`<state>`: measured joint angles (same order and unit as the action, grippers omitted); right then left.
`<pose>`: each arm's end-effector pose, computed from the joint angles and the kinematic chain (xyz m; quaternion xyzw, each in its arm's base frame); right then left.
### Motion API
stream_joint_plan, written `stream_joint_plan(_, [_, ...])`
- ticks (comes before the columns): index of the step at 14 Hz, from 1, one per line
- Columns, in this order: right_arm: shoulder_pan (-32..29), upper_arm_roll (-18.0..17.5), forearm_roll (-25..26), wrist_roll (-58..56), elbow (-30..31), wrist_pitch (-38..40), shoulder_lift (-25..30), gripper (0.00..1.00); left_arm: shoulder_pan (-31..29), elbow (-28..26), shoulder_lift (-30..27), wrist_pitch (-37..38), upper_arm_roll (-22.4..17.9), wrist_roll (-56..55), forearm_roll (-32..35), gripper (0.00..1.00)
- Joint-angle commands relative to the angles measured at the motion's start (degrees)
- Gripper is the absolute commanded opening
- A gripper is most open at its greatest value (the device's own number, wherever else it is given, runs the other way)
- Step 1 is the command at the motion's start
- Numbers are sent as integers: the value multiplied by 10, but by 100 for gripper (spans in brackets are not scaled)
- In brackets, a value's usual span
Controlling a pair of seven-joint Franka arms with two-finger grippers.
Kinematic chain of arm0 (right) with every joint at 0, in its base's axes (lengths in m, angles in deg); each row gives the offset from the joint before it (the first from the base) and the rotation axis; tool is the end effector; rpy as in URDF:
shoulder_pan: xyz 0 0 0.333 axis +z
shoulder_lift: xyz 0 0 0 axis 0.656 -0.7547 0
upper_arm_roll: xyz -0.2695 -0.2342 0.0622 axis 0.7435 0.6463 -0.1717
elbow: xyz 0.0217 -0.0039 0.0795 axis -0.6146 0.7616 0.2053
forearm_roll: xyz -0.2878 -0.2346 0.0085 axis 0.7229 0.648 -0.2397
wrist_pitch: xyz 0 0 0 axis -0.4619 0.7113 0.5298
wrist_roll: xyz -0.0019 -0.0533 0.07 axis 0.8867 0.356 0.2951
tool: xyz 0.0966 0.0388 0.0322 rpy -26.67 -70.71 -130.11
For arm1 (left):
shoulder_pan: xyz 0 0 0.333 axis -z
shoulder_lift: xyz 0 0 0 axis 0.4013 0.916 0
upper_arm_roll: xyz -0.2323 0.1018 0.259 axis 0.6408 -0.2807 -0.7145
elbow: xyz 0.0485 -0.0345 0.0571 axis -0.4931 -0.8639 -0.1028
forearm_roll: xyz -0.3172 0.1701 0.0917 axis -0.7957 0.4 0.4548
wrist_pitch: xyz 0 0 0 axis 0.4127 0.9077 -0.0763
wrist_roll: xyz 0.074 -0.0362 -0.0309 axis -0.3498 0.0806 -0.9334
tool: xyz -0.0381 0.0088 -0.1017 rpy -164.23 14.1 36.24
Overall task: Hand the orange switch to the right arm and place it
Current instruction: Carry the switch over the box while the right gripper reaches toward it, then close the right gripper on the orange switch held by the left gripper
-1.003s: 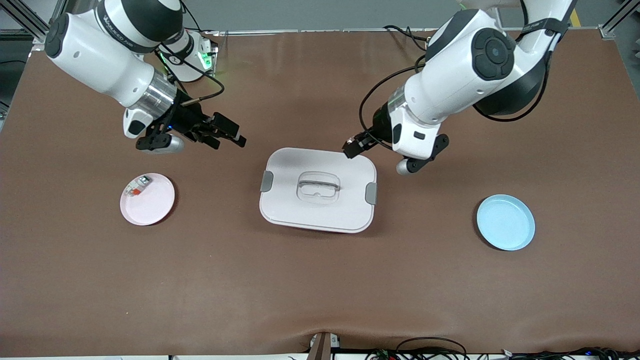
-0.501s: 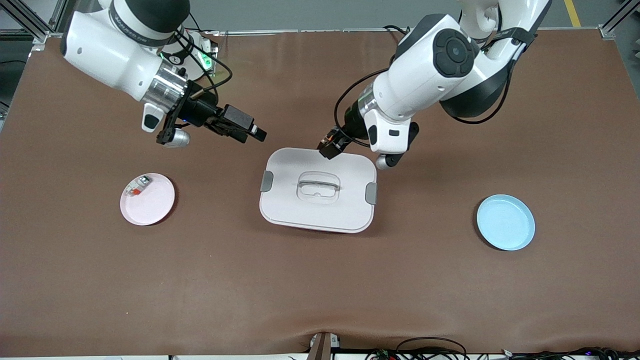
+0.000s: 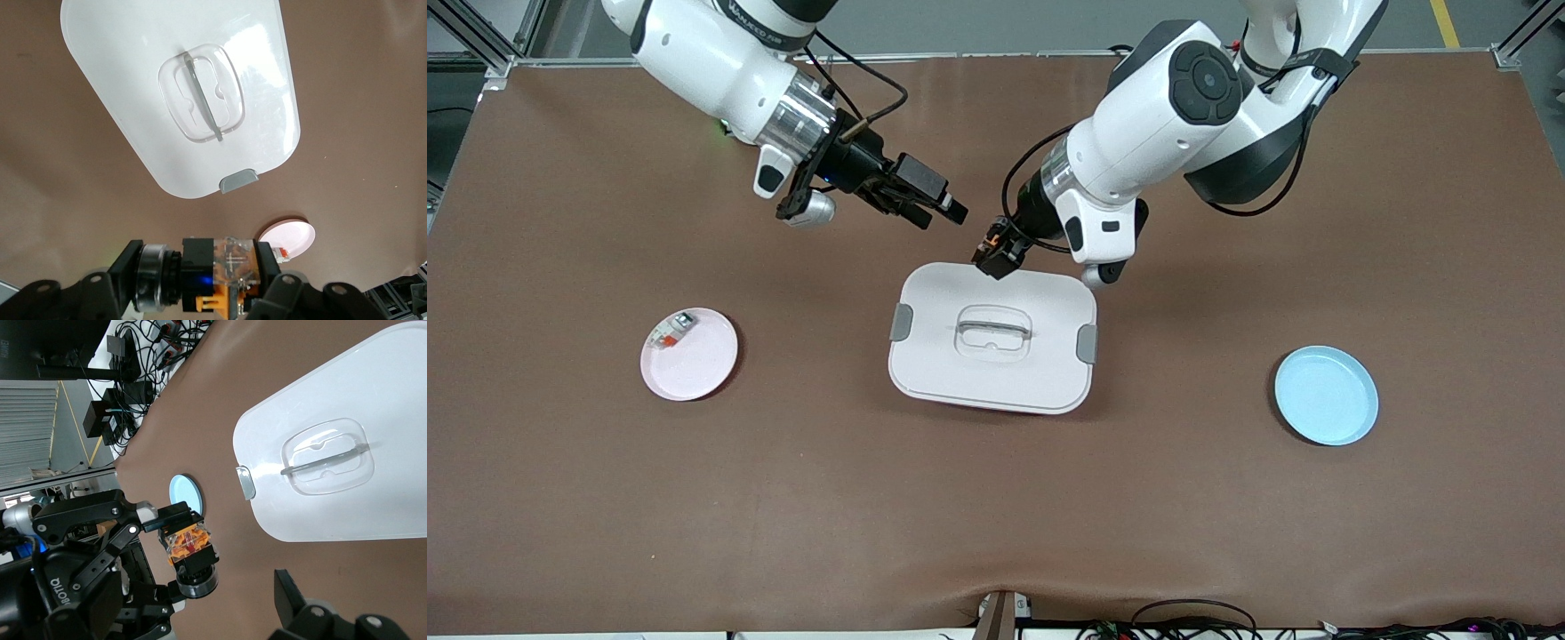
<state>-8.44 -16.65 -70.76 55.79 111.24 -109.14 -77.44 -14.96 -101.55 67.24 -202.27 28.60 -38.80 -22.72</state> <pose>0.4537 0.3339 0.5890 -0.8824 0.2197 -0.0332 0.4148 0.5276 -0.4344 0.5782 0.8344 0.4899 -0.1478 0.2050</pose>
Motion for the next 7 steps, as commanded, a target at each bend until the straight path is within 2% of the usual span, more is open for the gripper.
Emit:
stream_joint_plan(1, [7, 5, -17, -5, 7, -12, -5, 100, 11, 14, 11, -6, 2, -13, -9, 0])
stream_joint_plan(7, [29, 6, -17, -5, -17, -52, -51, 100, 12, 13, 18, -34, 1, -26, -8, 0])
